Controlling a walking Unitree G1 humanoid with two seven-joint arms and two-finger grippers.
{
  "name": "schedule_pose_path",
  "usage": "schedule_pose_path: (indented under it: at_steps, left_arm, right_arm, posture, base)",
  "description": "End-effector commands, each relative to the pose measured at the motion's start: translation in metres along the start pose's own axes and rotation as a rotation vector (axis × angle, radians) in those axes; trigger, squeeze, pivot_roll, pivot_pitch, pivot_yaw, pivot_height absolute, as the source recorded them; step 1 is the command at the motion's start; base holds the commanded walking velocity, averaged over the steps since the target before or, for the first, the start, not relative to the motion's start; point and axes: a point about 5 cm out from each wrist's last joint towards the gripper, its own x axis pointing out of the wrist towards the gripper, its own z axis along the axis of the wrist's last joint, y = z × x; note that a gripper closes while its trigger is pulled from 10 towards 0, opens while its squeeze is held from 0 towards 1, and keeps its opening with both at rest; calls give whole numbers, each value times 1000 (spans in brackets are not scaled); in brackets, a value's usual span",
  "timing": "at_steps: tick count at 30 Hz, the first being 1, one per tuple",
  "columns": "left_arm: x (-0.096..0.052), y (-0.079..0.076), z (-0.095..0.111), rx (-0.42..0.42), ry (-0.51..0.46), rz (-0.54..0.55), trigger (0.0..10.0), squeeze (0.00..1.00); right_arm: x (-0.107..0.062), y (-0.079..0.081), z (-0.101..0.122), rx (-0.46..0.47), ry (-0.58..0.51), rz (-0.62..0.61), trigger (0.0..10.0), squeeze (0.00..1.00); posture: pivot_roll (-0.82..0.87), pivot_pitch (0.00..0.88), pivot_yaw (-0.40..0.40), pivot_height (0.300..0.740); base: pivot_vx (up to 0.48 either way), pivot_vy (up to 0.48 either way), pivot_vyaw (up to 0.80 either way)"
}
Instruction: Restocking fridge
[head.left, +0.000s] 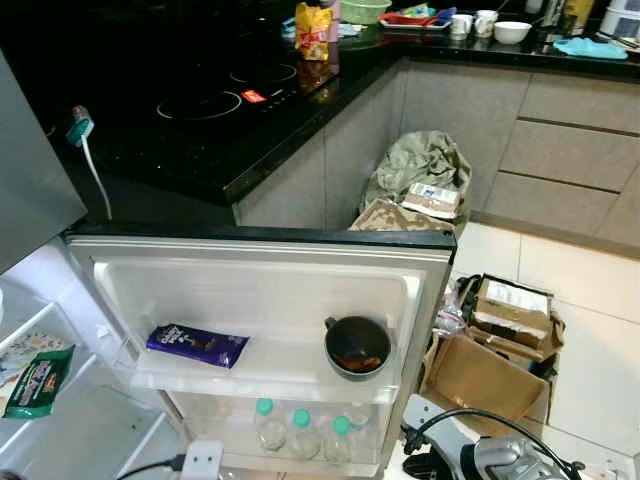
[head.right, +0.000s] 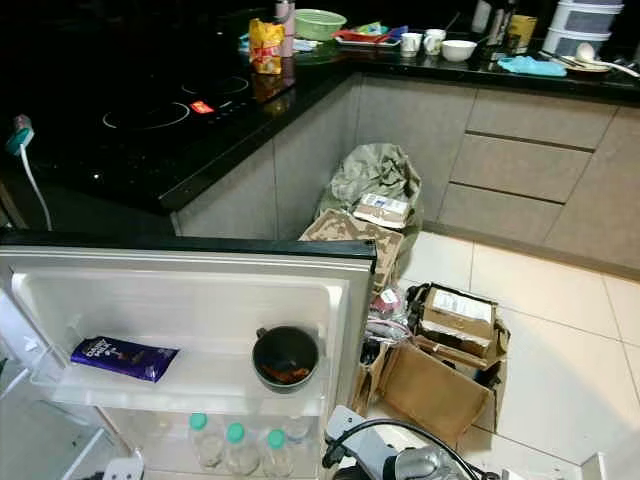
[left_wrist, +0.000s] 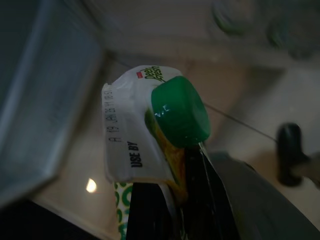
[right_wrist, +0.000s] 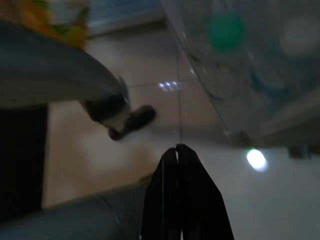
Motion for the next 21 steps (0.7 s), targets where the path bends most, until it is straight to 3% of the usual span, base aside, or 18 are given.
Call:
schedule_pose_path:
  at_steps: [1,5,8,13,19,21]
  left_arm:
    - [0,19,15,26,-71,76,10000,0]
    - [-1,36,25,39,-122,164,10000,0]
    - [-8,63,32,19,-169,318,10000,0]
    - [-11,73,39,-17,-214,372,10000,0]
    - [-7,63,54,-105,-300,266,10000,0]
    - [-3,48,62,-130,-345,142,10000,0]
  right_arm:
    - [-1,2,14,-38,-68,88,10000,0]
    - [0,5,29,-101,-115,163,10000,0]
    - [6,11,54,-144,-217,211,10000,0]
    - [10,12,54,-166,-198,198,10000,0]
    - [9,13,40,-122,-143,173,10000,0]
    - [7,15,39,-93,-159,180,10000,0]
  posture:
    - [-95,0,5,740]
    - [-95,0,5,740]
    - [-86,0,3,740]
    - [-82,0,3,740]
    - [-78,0,2,735]
    - [-78,0,2,725]
  base:
    - [0,0,0]
    - [0,0,0]
    - [0,0,0]
    - [0,0,0]
    - [0,0,0]
    - [0,0,0]
